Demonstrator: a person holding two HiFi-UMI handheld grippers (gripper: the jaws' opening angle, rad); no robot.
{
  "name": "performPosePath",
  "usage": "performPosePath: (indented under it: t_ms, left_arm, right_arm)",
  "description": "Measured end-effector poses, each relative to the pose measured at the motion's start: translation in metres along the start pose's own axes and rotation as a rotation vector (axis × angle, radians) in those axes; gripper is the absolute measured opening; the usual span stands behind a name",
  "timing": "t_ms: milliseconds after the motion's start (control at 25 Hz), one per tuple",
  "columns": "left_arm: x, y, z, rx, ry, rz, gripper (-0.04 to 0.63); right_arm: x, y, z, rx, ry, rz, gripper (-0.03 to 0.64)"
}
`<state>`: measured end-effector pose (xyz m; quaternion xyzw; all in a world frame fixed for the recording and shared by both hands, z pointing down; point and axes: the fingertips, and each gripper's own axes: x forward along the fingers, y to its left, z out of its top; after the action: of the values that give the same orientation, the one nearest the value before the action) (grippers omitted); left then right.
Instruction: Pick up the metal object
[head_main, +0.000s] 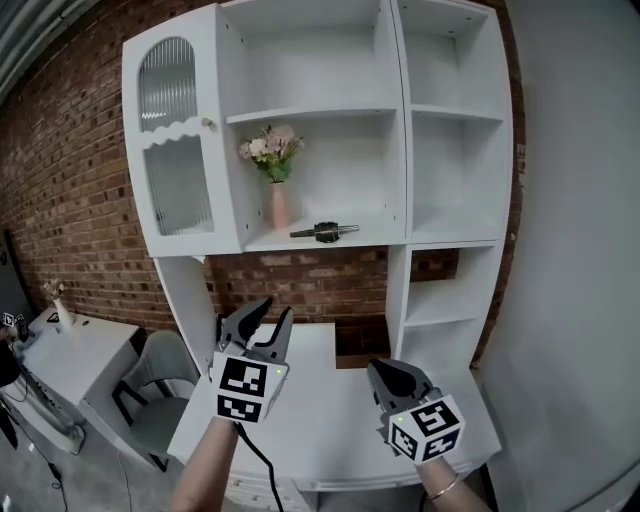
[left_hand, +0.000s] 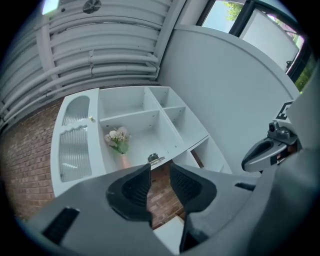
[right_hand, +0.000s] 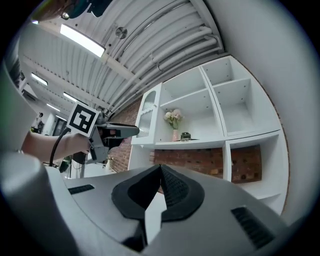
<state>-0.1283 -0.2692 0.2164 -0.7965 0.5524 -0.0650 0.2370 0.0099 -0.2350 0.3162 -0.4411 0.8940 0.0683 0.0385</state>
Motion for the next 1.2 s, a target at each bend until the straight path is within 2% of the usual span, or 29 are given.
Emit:
performPosePath:
  t_ms: [80, 280, 480, 680, 840, 1200]
  left_arm:
    - [0.023, 0.015, 0.002, 0.02, -0.02, -0.024, 0.11]
    - [0.078, 0.042, 0.002, 0.131, -0.015, -0.075, 0.123]
    - [0.131, 0.053, -0.002, 0.192, 0.003, -0.152, 0.126]
    - [0.177, 0.063, 0.001, 0.218, 0.019, -0.175, 0.127]
    - [0.209, 0.06, -0.005, 0.223, 0.053, -0.202, 0.147]
    - [0.267, 0.038, -0.01, 0.336, 0.085, -0.244, 0.156]
  right_arm:
    - [0.02, -0.005, -0.005, 0.004, 0.011, -0.005, 0.005]
    - [0.065, -0.013, -0.008, 0.013, 0.019, -0.022, 0.006]
    - [0.092, -0.019, -0.008, 0.011, 0.023, -0.04, 0.006]
    - [0.106, -0.033, -0.012, 0.009, 0.028, -0.053, 0.006]
    - [0.114, -0.051, -0.013, 0.008, 0.026, -0.058, 0.006]
    - [0.144, -0.09, -0.024, 0.049, 0.012, -0.016, 0.005]
